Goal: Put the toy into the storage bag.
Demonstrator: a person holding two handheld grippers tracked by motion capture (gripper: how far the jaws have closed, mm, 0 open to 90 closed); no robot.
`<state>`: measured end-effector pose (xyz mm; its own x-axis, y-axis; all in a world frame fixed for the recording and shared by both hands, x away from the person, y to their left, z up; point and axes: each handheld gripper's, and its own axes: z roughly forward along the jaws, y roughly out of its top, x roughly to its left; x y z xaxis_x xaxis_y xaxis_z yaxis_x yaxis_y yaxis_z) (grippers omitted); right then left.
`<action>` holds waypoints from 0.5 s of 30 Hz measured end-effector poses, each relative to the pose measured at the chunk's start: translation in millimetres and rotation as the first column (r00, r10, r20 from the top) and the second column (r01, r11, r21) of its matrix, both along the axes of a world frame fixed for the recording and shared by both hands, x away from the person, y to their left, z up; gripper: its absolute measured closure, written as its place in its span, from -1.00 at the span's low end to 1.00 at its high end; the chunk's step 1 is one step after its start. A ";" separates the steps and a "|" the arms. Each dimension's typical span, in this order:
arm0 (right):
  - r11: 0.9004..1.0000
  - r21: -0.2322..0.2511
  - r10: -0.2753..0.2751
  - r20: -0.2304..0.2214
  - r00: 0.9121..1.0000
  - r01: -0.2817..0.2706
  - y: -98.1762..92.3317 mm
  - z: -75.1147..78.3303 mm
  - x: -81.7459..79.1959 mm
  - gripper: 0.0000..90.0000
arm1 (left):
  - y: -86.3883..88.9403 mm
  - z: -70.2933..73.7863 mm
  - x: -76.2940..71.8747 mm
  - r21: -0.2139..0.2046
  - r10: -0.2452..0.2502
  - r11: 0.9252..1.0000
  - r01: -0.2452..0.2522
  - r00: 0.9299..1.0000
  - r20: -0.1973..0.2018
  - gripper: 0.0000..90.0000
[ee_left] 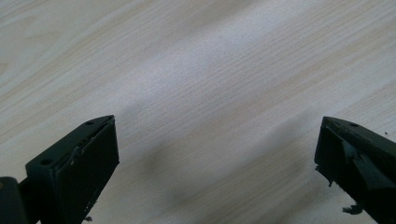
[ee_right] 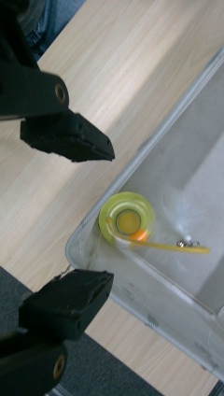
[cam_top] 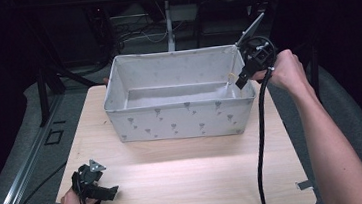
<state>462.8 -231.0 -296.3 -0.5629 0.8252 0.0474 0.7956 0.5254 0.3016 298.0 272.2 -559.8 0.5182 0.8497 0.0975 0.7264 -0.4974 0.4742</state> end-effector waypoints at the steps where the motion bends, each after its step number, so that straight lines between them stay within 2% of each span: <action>1: 1.000 0.001 0.007 -0.007 1.000 -0.007 1.8 1.4 -2.1 -0.37 | -0.1 0.0 0.0 -0.001 0.001 1.000 -0.001 1.000 0.001 -1.00; 6: 0.999 0.021 0.046 0.003 0.999 -0.046 15.3 4.9 -16.3 -0.55 | 0.4 0.1 0.0 0.000 0.001 1.000 -0.001 1.000 -0.002 -1.00; 10: 0.996 0.007 0.090 -0.001 0.996 -0.090 29.9 5.0 -29.9 -0.65 | 0.3 0.3 -0.2 -0.001 0.002 1.000 -0.002 1.000 0.002 -1.00; 15: 0.991 0.024 0.133 0.011 0.991 -0.133 44.5 0.2 -44.7 -0.68 | 0.1 0.3 -0.4 -0.001 0.001 1.000 -0.001 1.000 0.001 -1.00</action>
